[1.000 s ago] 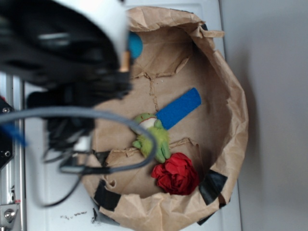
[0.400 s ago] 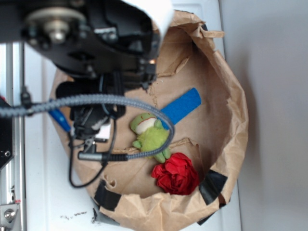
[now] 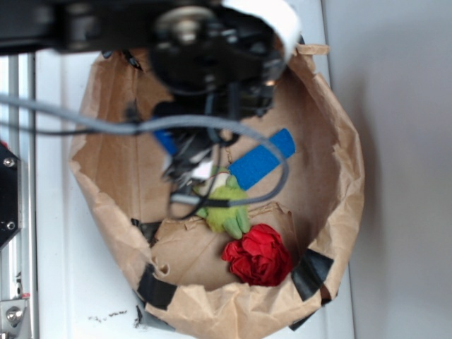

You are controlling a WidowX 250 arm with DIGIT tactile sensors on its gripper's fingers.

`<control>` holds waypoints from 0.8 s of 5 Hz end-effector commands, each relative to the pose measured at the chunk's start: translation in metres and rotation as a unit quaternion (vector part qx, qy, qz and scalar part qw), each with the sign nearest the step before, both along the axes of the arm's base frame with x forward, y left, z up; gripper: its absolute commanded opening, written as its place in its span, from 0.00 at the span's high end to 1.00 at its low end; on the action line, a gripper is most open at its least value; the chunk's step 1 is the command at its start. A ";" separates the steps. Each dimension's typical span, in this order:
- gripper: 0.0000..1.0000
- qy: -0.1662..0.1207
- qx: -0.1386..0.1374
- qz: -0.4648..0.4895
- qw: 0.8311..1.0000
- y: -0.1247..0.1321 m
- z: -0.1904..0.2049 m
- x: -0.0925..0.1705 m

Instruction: Grab the blue ball.

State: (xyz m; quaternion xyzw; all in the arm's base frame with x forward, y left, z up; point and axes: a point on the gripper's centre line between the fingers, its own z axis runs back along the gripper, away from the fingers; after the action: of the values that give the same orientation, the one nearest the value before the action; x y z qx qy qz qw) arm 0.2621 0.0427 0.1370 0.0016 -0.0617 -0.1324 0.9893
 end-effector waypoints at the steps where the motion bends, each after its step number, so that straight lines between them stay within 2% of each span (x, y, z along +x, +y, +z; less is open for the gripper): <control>1: 0.00 0.021 0.039 -0.064 0.997 0.025 -0.008 -0.001; 2: 0.00 0.048 0.077 -0.088 0.992 0.031 -0.032 -0.011; 3: 0.00 0.035 0.086 -0.115 0.989 0.029 -0.056 -0.024; 4: 0.00 0.020 0.077 -0.117 0.990 0.017 -0.056 -0.026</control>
State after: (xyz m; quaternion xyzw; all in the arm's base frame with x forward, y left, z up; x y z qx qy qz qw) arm 0.2307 0.0620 0.0704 0.0558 -0.0112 -0.2460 0.9676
